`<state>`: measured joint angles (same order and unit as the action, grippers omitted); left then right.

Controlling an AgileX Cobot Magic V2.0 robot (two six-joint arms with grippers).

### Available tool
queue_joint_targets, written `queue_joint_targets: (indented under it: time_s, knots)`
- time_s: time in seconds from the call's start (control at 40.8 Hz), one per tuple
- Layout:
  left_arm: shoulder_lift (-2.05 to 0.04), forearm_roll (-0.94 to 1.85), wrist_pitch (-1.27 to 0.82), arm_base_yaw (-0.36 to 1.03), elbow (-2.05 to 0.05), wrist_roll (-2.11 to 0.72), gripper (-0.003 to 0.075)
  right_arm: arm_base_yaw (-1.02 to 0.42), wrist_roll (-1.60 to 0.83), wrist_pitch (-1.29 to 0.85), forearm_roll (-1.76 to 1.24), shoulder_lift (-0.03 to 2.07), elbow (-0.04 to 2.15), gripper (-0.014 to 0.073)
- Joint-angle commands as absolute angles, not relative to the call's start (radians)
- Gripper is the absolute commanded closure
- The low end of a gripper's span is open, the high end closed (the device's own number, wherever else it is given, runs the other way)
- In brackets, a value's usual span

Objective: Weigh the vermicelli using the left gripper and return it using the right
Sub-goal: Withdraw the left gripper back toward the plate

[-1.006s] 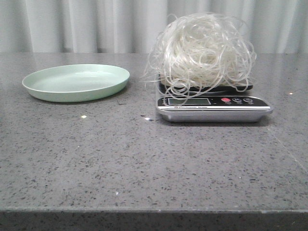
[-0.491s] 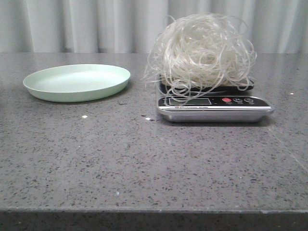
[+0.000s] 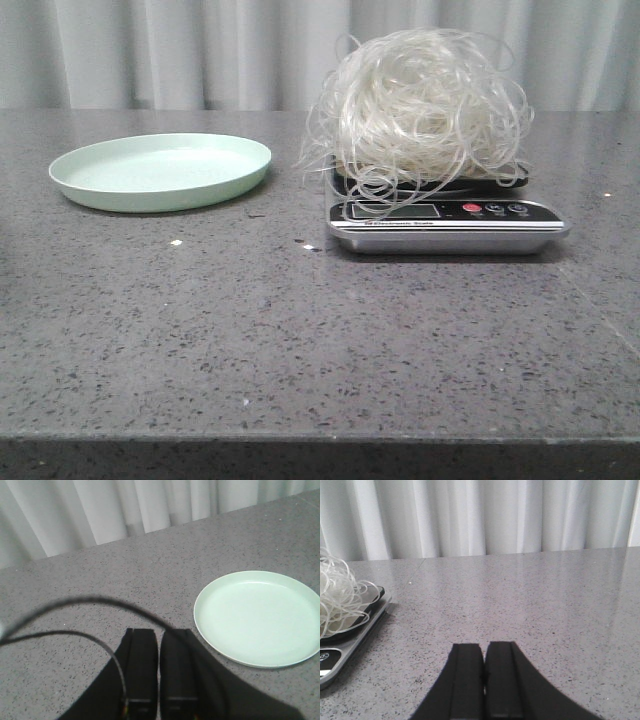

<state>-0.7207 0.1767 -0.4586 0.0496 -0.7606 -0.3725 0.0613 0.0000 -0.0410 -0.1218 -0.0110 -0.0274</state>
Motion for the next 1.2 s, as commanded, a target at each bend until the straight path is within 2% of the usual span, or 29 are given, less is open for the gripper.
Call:
queue_joint_targets:
  time_s: [0.0, 0.147, 0.294, 0.589, 0.858, 0.932, 1.104, 1.177]
  knots:
    - [-0.655, 0.185, -0.293, 0.045, -0.689, -0.360, 0.0581, 0.062, -0.006, 0.049, -0.129, -0.027, 0.041, 0.0442]
    - [-0.587, 0.195, -0.231, 0.045, -0.585, -0.360, 0.0583, 0.062, -0.006, 0.042, -0.129, -0.020, 0.141, 0.0442]
    - [-0.571, 0.220, -0.229, 0.049, -0.567, -0.360, 0.0583, 0.062, -0.006, -0.018, -0.129, 0.059, 0.288, 0.0442]
    - [-0.571, 0.249, -0.210, 0.069, -0.567, -0.360, 0.0583, 0.050, -0.006, -0.137, -0.129, 0.415, 0.694, 0.0442]
    - [-0.571, 0.264, -0.209, 0.069, -0.567, -0.360, 0.0583, -0.109, -0.081, -0.269, -0.129, 0.751, 0.998, 0.0437]
    - [-0.571, 0.264, -0.209, 0.069, -0.567, -0.360, 0.0583, -0.162, -0.135, -0.314, -0.129, 0.819, 1.054, 0.0393]
    - [-0.571, 0.264, -0.209, 0.069, -0.567, -0.360, 0.0583, -0.252, -0.207, -0.462, -0.129, 0.980, 1.174, 0.0157]
    - [-0.571, 0.264, -0.209, 0.069, -0.567, -0.360, 0.0583, -0.276, -0.209, -0.545, -0.129, 1.043, 1.227, 0.0088]
